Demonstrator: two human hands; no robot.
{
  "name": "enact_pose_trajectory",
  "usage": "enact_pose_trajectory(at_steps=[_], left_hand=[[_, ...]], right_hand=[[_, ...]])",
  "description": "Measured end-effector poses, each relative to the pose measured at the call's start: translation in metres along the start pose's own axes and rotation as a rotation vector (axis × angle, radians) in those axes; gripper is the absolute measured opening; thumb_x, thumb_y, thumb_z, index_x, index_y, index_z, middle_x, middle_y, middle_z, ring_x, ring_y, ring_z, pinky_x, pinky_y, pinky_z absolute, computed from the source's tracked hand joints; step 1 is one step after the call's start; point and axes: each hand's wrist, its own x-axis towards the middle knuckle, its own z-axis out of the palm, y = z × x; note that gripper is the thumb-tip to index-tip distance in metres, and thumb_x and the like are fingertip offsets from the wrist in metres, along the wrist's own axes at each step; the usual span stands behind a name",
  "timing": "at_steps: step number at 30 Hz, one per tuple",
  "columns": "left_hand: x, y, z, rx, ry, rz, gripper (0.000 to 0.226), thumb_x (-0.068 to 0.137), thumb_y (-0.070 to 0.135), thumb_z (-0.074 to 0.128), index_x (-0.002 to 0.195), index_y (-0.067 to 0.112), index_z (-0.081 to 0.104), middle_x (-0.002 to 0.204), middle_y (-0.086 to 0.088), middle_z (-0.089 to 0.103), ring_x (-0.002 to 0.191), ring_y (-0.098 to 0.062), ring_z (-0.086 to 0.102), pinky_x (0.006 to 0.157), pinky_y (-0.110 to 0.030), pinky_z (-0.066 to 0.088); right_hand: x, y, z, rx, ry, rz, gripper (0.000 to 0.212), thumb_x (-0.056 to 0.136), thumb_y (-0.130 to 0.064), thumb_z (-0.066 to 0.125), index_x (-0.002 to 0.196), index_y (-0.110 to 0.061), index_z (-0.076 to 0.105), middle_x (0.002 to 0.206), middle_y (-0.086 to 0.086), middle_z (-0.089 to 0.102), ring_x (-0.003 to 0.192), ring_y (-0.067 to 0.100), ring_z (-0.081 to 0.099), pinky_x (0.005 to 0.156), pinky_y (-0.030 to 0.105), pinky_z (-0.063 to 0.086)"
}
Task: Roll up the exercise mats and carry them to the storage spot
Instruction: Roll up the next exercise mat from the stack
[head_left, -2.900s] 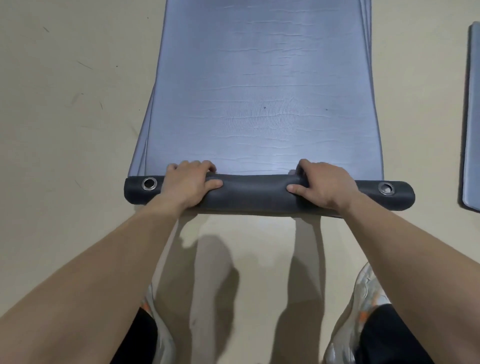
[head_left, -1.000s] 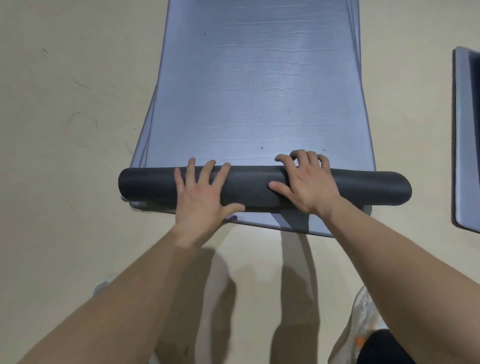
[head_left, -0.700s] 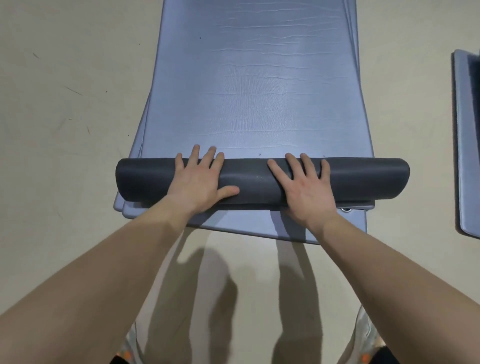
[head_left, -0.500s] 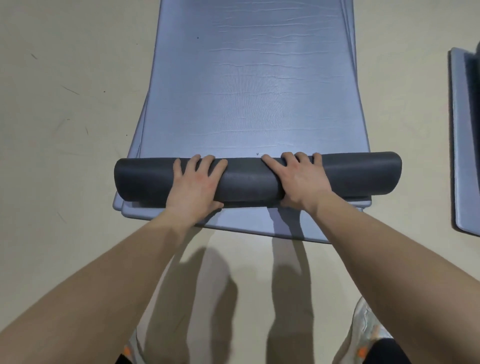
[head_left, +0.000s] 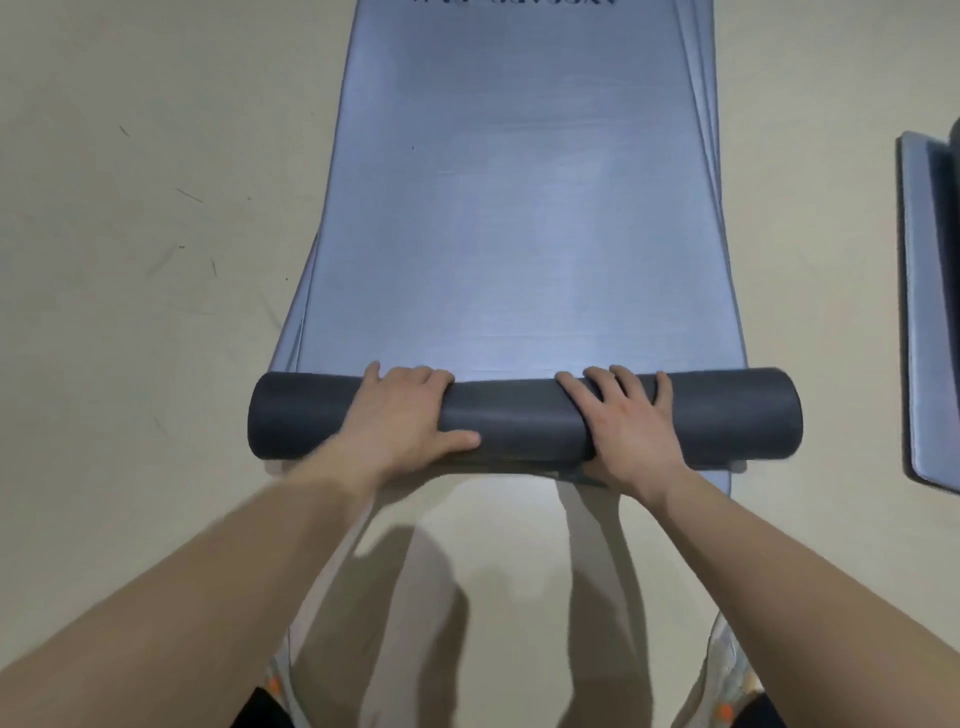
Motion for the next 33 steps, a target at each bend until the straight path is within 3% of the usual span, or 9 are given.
enact_pose_trajectory(at_steps=[3,6,10,12,14,18,24,29,33], left_hand=[[-0.012,0.018,0.020,0.090,0.088,-0.032,0.114,0.067,0.090,0.054,0.157,0.030,0.015,0.158,-0.005,0.029,0.148,-0.030,0.025,0.121,-0.058,0.011],[0.006,0.005,0.018,0.065,0.132,0.002,0.104,0.072,0.086,0.057,0.155,0.037,0.018,0.155,-0.002,0.036,0.143,-0.026,0.032,0.121,-0.051,0.017],[0.045,-0.014,-0.016,-0.061,-0.017,0.053,0.099,0.069,0.085,0.063,0.153,0.040,0.033,0.141,0.005,0.053,0.126,-0.024,0.052,0.111,-0.043,0.034],[0.053,-0.013,-0.022,-0.057,-0.057,0.019,0.100,0.070,0.084,0.063,0.154,0.038,0.033,0.143,0.004,0.053,0.131,-0.023,0.050,0.118,-0.047,0.026],[0.046,-0.011,-0.017,0.013,0.075,-0.026,0.103,0.072,0.087,0.057,0.156,0.032,0.031,0.150,0.002,0.048,0.141,-0.024,0.040,0.123,-0.053,0.010],[0.020,-0.006,0.002,0.140,0.304,-0.063,0.102,0.066,0.079,0.071,0.148,0.029,0.037,0.144,0.002,0.052,0.128,-0.028,0.047,0.112,-0.045,0.029],[-0.004,-0.002,-0.010,0.053,0.039,-0.056,0.087,0.065,0.077,0.075,0.137,0.038,0.048,0.120,0.008,0.062,0.107,-0.025,0.057,0.094,-0.042,0.040],[0.003,-0.006,-0.018,-0.088,-0.172,-0.084,0.097,0.059,0.074,0.083,0.143,0.040,0.048,0.127,0.008,0.065,0.113,-0.024,0.060,0.088,-0.039,0.048],[0.008,-0.002,-0.021,-0.058,-0.120,-0.164,0.092,0.073,0.067,0.078,0.152,0.042,0.037,0.146,0.002,0.052,0.132,-0.028,0.049,0.111,-0.054,0.034]], right_hand=[[0.029,0.011,-0.017,0.095,-0.125,-0.045,0.115,0.062,-0.057,0.082,0.153,-0.045,0.012,0.152,-0.006,0.032,0.143,0.024,0.028,0.116,0.066,0.010],[0.044,0.018,-0.035,0.117,-0.200,-0.076,0.123,0.061,-0.053,0.084,0.156,-0.046,0.006,0.160,-0.002,0.021,0.148,0.027,0.018,0.118,0.064,0.010],[0.032,0.004,-0.025,-0.045,0.127,-0.053,0.117,0.064,-0.057,0.085,0.157,-0.037,0.017,0.151,0.004,0.039,0.137,0.030,0.040,0.114,0.066,0.026],[0.034,0.000,-0.018,-0.020,0.194,-0.014,0.106,0.060,-0.058,0.085,0.149,-0.036,0.032,0.139,0.000,0.052,0.125,0.029,0.052,0.109,0.062,0.033],[0.051,0.003,-0.029,0.005,0.131,0.002,0.095,0.060,-0.062,0.079,0.141,-0.040,0.036,0.132,-0.003,0.057,0.116,0.029,0.057,0.104,0.054,0.038],[0.069,0.008,-0.057,0.016,-0.025,-0.027,0.087,0.060,-0.062,0.080,0.135,-0.042,0.041,0.118,-0.003,0.060,0.105,0.029,0.060,0.094,0.048,0.044],[0.031,-0.001,-0.064,0.111,-0.273,-0.037,0.081,0.057,-0.059,0.082,0.128,-0.043,0.047,0.105,-0.008,0.061,0.096,0.024,0.060,0.087,0.042,0.051],[-0.029,-0.012,-0.019,0.039,0.175,-0.040,0.104,0.061,-0.053,0.087,0.149,-0.029,0.037,0.141,0.007,0.049,0.129,0.031,0.047,0.111,0.048,0.032],[-0.029,-0.013,0.003,-0.036,0.138,-0.036,0.123,0.072,-0.057,0.083,0.163,-0.023,0.008,0.166,0.015,0.019,0.155,0.036,0.012,0.122,0.055,0.004]])
